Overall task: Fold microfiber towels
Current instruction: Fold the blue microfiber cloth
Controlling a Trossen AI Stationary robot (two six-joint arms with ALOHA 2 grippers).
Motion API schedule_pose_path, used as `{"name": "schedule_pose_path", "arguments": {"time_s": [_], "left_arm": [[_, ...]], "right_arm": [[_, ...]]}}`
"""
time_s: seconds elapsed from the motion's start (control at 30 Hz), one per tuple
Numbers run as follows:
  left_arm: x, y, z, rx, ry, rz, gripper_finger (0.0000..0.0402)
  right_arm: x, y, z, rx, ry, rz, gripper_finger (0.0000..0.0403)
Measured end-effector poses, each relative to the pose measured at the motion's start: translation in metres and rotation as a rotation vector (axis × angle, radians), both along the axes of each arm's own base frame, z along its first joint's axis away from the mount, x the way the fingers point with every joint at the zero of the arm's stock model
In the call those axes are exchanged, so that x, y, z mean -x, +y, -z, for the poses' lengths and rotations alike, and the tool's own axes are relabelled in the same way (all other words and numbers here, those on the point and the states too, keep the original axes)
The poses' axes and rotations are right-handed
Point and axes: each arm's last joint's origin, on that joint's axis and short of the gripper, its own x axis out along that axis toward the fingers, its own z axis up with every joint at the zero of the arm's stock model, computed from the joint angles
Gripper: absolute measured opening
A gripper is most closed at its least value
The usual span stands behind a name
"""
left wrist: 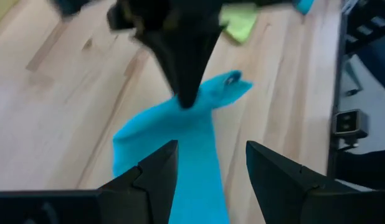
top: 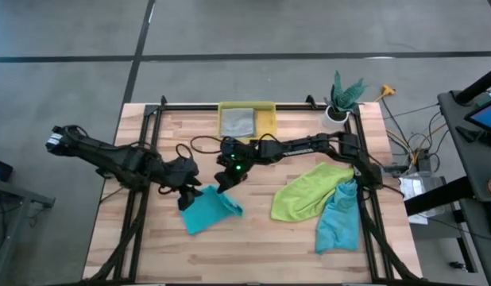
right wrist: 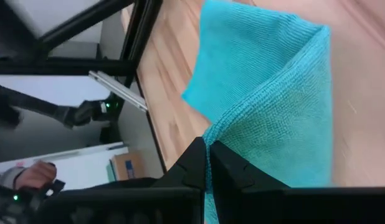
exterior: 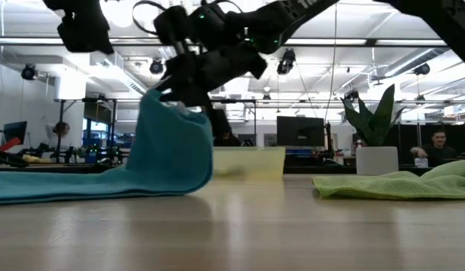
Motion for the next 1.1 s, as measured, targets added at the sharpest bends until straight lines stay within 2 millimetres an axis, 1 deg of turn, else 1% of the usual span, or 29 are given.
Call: {"name": "schedule_pose_path", "arguments": {"time_s": [0.23,0.33,0.5,0.6,0.77,0.9,1.1], "left_arm": [[0.019,0.006,-0.023,0.026,-0.116,-0.012,0.0173],[0.03,0.01,-0.032,0.028,-0.174,-0.03,0.0173],[0.046,0.016,-0.04,0.028,-0.235,-0.056,0.0173],[0.051,0.018,-0.044,0.03,-0.268,-0.065,0.0173],[0.053,0.019,-0.045,0.022,-0.283,-0.077,0.0173],[0.052,0.019,-0.045,0.019,-0.278,-0.075,0.0173],[0.051,0.018,-0.045,0.016,-0.283,-0.072,0.0173]], "right_arm": [[-0.032,-0.001,0.003,-0.045,-0.019,0.025,0.0009],[-0.048,-0.002,0.002,-0.067,-0.043,0.033,0.0009],[-0.071,-0.004,-0.006,-0.095,-0.105,0.034,0.0009],[-0.082,-0.004,-0.006,-0.11,-0.122,0.042,0.0009],[-0.093,0.0,0.0,-0.113,-0.103,0.032,0.0009],[-0.095,0.004,0.003,-0.132,-0.115,0.026,0.0009],[-0.097,0.006,-0.003,-0.133,-0.164,0.018,0.0009]]}}
